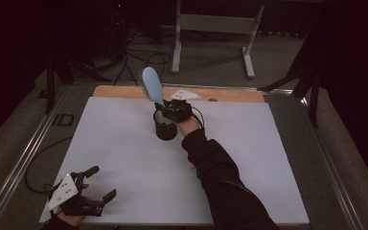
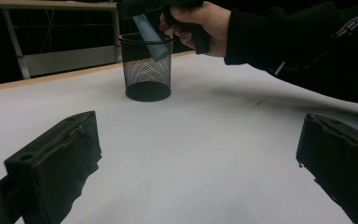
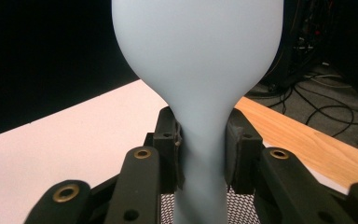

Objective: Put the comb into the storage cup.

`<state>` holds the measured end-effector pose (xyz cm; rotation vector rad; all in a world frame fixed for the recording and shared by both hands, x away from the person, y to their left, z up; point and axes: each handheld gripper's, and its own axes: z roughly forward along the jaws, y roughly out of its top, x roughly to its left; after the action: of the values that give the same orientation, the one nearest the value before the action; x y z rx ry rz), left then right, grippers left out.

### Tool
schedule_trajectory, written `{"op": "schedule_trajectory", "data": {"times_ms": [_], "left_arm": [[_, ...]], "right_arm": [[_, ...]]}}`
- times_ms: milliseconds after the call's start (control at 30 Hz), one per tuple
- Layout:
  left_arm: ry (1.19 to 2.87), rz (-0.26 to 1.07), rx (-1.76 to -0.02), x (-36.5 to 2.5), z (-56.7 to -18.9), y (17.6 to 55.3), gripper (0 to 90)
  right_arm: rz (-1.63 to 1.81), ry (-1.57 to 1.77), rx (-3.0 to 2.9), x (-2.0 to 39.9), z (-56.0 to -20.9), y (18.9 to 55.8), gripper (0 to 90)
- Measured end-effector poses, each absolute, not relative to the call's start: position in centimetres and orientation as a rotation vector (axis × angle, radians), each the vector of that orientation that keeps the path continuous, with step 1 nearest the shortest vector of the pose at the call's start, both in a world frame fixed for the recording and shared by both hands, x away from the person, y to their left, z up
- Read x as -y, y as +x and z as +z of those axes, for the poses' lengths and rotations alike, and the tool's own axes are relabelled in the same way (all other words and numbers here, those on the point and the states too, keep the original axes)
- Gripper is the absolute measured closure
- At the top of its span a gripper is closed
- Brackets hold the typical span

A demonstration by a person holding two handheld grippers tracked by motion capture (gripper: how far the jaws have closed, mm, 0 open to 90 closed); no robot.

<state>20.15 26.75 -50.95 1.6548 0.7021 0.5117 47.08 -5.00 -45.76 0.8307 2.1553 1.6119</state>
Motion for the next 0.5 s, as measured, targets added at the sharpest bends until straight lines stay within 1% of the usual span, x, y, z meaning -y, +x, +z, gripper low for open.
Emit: {"op": "schedule_trajectory", "data": {"times_ms": [500], "left_arm": [[1.651, 0.506, -0.704, -26.77, -50.98, 20.18, 0.0]], "right_arm": [[1.617, 0.844, -2.187, 4.95, -45.88, 47.1, 70.1]]}}
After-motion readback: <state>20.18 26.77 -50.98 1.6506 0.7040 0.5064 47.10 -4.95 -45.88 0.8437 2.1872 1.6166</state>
